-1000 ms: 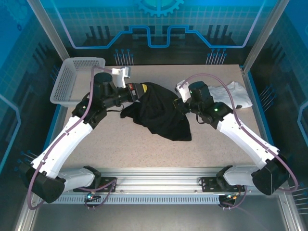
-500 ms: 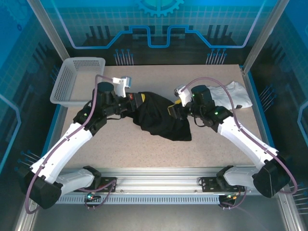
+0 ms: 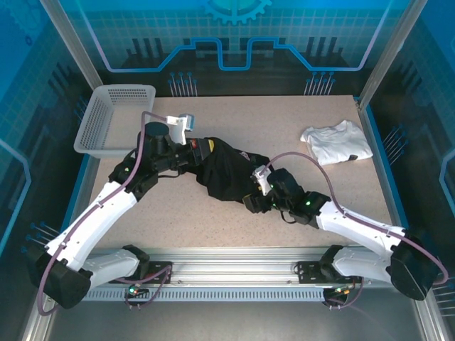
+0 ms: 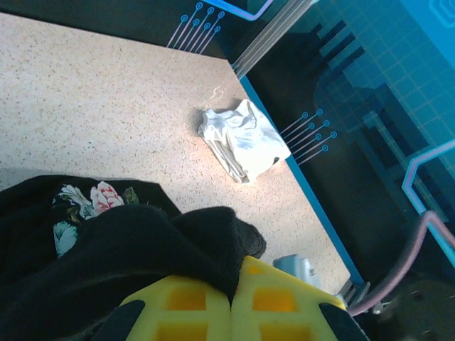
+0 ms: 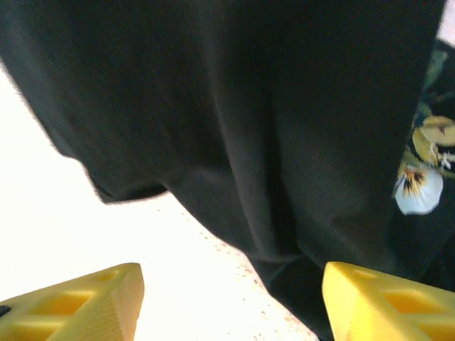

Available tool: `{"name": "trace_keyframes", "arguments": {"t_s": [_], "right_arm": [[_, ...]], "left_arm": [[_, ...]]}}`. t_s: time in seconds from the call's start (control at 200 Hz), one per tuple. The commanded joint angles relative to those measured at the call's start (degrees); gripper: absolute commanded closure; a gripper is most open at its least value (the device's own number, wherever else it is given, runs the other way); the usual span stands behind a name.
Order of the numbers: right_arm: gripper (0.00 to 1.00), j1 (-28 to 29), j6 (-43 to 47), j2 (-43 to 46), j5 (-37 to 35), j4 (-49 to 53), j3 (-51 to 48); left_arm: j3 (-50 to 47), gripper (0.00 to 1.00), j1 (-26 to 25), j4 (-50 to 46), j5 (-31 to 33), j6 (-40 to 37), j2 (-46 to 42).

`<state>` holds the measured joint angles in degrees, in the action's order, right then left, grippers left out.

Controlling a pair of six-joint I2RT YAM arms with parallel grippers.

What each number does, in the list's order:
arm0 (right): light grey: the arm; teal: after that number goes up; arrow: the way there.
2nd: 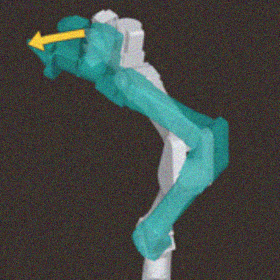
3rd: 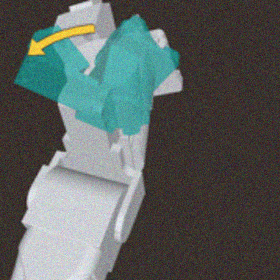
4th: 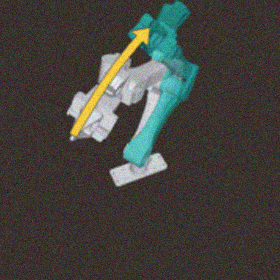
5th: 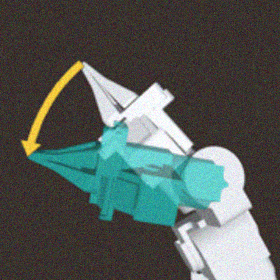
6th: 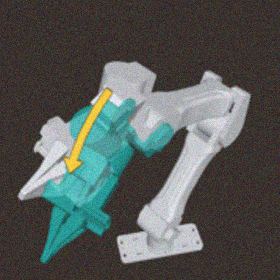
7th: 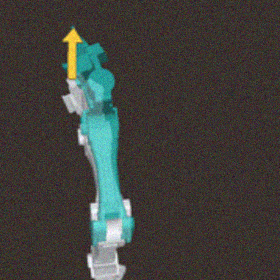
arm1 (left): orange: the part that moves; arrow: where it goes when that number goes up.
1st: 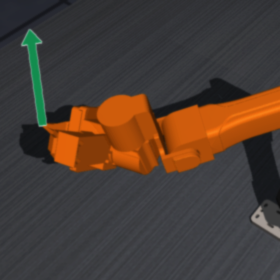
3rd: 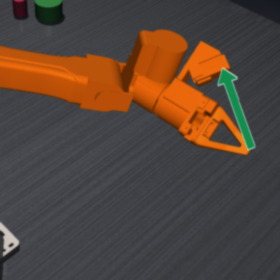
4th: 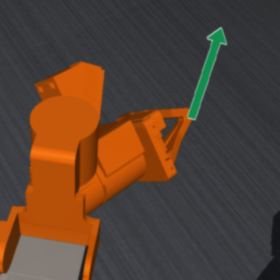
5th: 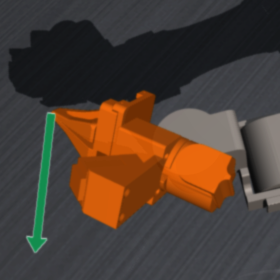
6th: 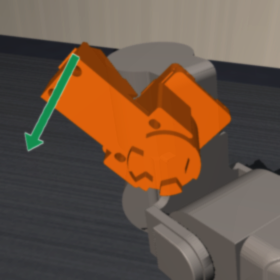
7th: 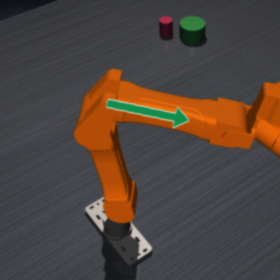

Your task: Fold the inside-out t-shirt

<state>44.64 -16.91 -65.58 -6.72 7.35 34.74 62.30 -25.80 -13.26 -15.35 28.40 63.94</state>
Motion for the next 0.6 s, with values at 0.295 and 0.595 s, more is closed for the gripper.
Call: {"name": "trace_keyframes", "arguments": {"t_s": [0.295,0.595], "right_arm": [[1.0,-6.68,2.33,-10.84,-4.06,-22.33,3.27],[1.0,-26.49,11.18,4.58,-1.01,-7.43,20.26]], "left_arm": [[6.39,1.0,-0.47,2.63,3.3,0.77,0.16],[13.46,1.0,-0.41,6.64,9.8,-0.28,-0.98]]}}
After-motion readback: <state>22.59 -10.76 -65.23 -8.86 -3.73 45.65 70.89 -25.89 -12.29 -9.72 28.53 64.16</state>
